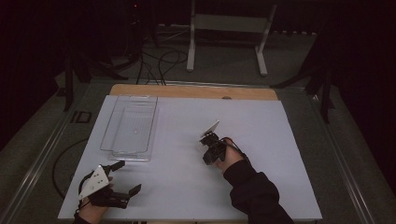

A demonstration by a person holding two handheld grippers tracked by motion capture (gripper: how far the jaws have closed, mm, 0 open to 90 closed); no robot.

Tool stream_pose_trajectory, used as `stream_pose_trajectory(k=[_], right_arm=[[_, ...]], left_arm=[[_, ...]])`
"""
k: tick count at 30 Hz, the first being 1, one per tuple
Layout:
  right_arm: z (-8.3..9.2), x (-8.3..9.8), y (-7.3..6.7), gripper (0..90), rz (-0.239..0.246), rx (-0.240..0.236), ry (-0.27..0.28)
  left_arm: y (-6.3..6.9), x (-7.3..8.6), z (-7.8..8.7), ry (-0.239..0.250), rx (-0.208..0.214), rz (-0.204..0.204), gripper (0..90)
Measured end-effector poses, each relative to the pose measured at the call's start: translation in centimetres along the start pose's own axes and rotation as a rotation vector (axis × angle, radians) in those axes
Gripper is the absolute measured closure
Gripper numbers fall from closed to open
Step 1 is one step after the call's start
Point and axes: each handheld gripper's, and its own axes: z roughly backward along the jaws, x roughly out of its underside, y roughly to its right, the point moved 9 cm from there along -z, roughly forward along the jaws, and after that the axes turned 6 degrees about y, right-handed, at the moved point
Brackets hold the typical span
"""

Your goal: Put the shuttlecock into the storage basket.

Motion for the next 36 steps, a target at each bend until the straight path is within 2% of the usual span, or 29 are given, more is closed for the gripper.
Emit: stream_pose_trajectory(k=[9,15,17,20,26,28,29,30,34,36], right_arm=[[0.1,0.1,-0.1,66.1,0.031,-0.001,-0.004],[0.9,0.0,0.1,66.2,0.065,0.019,0.014],[1.1,0.1,0.3,66.2,0.089,0.011,0.011],[1.2,0.4,0.3,66.2,0.089,-0.021,0.008],[1.4,0.7,0.6,66.2,0.108,-0.036,0.008],[1.6,0.9,0.7,66.2,0.143,-0.042,0.011],[1.6,0.9,0.7,66.2,0.143,-0.042,0.011],[1.7,1.0,0.8,66.2,0.173,-0.041,0.015],[1.9,1.3,1.0,66.2,0.205,-0.034,0.013],[1.9,1.6,1.1,66.2,0.240,-0.038,0.005]], left_arm=[[0.0,0.0,0.0,-0.003,0.001,-0.001,0.1],[0.0,0.0,0.0,-0.004,0.002,-0.004,0.1],[0.0,0.0,0.0,-0.004,0.001,-0.005,0.1],[0.0,0.0,0.0,-0.005,0.001,-0.004,0.1],[0.0,0.0,0.0,-0.005,0.000,-0.004,0.1],[0.1,0.0,0.0,-0.004,0.000,-0.005,0.1],[0.1,0.0,0.0,-0.004,0.000,-0.005,0.1],[0.1,0.0,0.0,-0.005,0.000,-0.004,0.1],[0.0,0.0,-0.1,-0.004,0.000,-0.003,0.1],[0.0,0.0,0.0,-0.004,-0.001,-0.004,0.1]])
